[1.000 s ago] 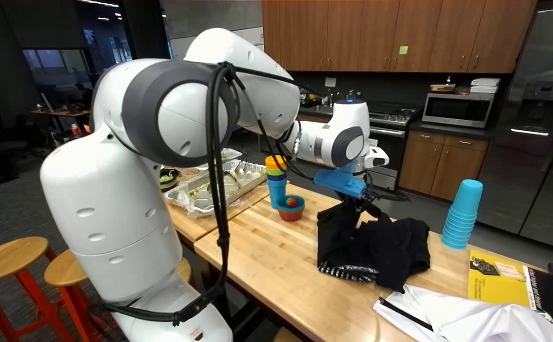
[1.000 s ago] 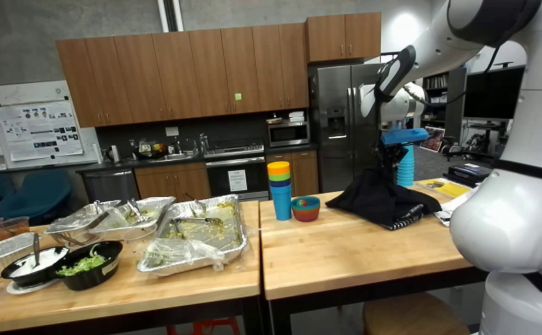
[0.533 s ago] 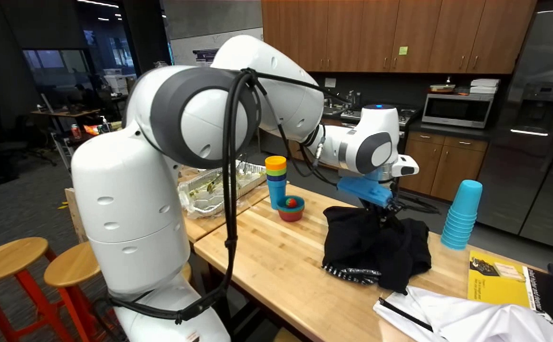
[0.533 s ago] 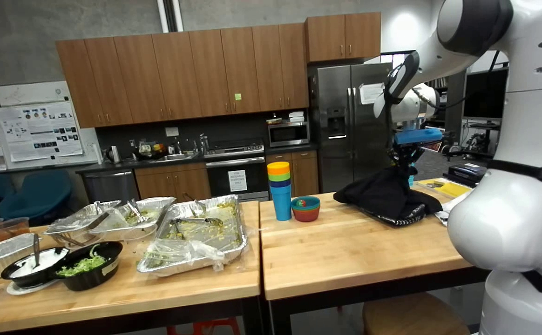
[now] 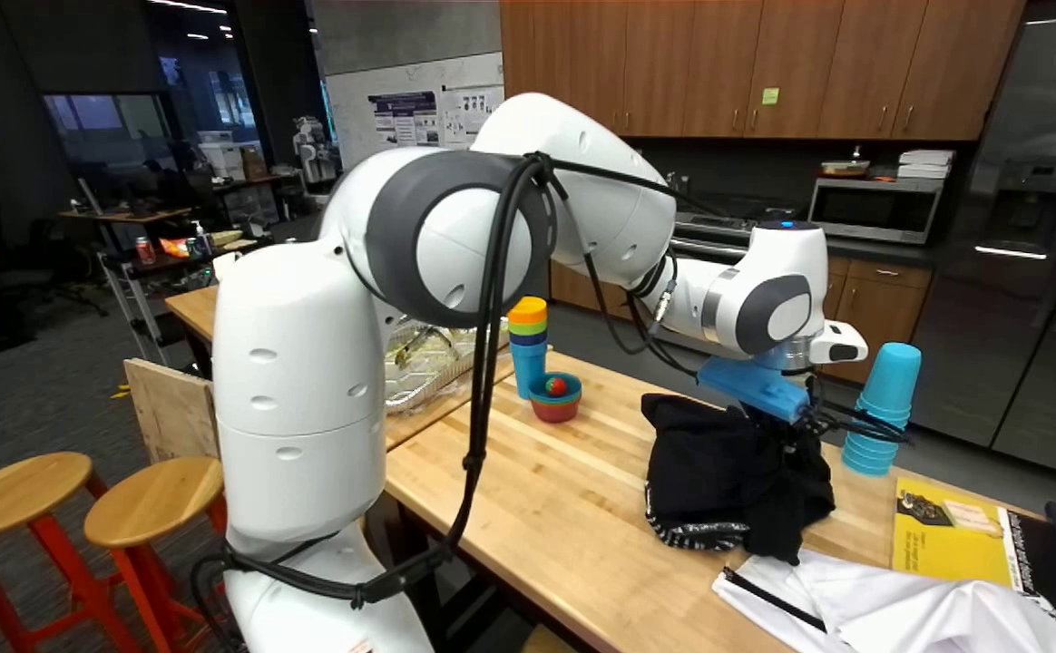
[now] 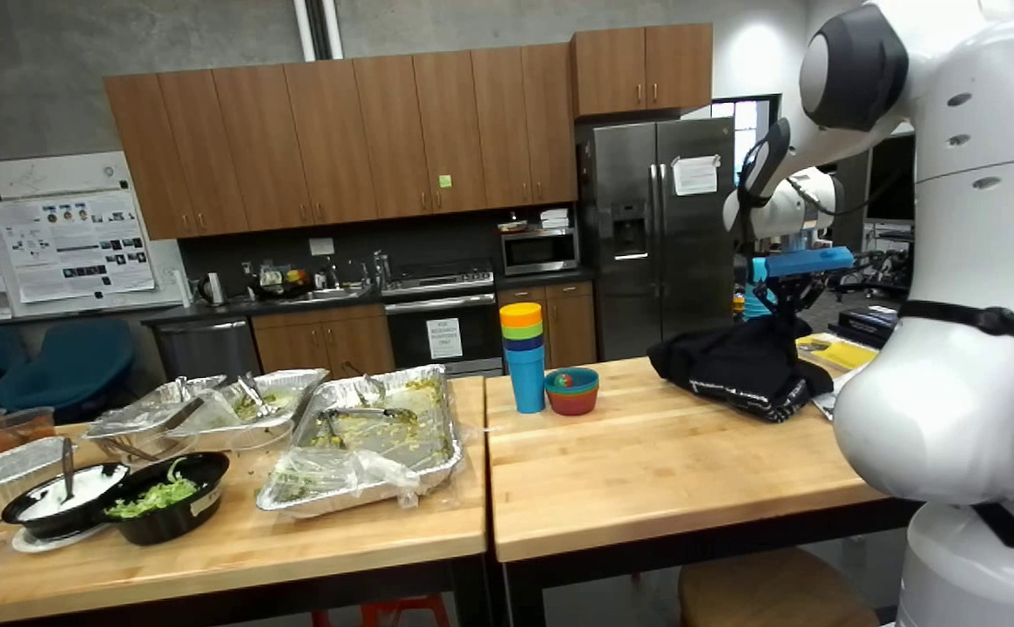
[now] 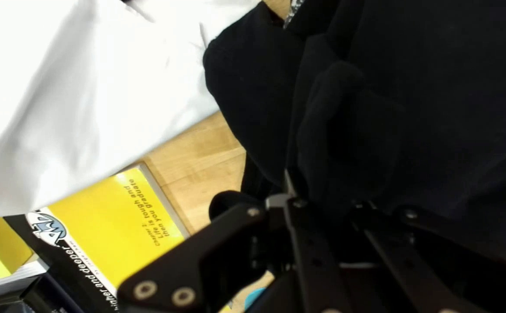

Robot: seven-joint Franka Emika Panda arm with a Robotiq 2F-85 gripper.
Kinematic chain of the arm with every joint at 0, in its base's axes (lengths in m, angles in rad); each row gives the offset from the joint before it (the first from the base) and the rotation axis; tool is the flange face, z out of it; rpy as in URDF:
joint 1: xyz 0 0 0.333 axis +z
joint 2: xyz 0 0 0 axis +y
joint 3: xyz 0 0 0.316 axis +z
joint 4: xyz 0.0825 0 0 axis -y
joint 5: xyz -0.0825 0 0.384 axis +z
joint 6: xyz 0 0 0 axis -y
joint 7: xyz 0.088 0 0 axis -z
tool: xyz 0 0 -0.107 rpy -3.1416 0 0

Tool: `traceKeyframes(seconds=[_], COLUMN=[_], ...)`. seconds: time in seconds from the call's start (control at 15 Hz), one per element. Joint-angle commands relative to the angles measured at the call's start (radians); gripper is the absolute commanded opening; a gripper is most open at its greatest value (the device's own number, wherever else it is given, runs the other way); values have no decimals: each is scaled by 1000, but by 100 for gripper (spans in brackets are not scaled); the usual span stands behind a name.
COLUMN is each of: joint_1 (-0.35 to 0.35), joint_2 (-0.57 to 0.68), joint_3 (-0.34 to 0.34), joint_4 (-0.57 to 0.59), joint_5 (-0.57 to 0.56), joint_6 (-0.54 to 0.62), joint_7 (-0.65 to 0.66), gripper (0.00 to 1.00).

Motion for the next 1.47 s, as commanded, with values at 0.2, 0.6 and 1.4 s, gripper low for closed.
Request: traceKeyframes(seconds=[0.2, 0.6, 1.4], joint_1=[-36, -46, 6], joint_2=[146, 315, 286], joint_3=[-9, -23, 13], joint_4=[120, 219, 267], joint_5=[22, -7, -55], joint_6=[-13, -52, -117], joint_7=[-19, 31, 3], gripper=[3, 3, 86])
